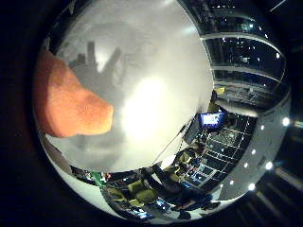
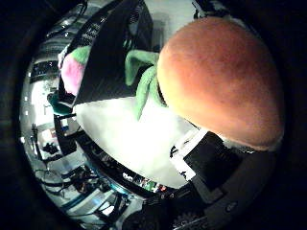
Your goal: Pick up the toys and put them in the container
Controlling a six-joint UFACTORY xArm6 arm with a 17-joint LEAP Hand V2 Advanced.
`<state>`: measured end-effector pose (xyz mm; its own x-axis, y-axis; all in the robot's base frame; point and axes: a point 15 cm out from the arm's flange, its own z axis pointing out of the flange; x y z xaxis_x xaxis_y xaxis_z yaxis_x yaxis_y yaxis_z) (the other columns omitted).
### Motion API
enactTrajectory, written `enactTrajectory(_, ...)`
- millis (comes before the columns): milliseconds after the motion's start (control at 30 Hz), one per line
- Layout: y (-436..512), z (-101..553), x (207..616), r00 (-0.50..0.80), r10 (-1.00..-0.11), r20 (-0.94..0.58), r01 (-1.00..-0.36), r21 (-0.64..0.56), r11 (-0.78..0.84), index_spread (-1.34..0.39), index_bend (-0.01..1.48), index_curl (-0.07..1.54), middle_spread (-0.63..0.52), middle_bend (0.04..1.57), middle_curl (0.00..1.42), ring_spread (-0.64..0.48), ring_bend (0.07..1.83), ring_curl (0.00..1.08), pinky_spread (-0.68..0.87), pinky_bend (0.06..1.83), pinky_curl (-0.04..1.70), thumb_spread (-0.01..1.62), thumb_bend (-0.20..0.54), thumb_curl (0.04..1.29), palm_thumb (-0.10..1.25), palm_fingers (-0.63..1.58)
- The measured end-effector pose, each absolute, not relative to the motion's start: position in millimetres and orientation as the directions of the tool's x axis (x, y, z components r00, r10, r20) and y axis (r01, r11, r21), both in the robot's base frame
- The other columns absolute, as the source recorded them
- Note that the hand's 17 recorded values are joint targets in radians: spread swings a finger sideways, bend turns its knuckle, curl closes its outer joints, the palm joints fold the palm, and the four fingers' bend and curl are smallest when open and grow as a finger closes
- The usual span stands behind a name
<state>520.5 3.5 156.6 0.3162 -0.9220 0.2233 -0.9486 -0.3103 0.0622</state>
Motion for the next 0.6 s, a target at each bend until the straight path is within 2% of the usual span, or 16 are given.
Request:
enactTrajectory(267,54,213,548,0.347,-0.904,0.250,-0.935,0.016,-0.354,-0.42,1.21,0.62,-0.30,0.49,0.42,-0.05,0.17,0.11,0.34,0.19,0.19,1.08,-0.014,0.30,1.02,0.45)
enactTrajectory(600,83,230,552,0.378,-0.885,0.273,-0.920,0.003,-0.392,-0.42,1.21,0.63,-0.30,0.49,0.43,-0.05,0.17,0.12,0.34,0.19,0.19,1.08,-0.014,0.29,1.02,0.44)
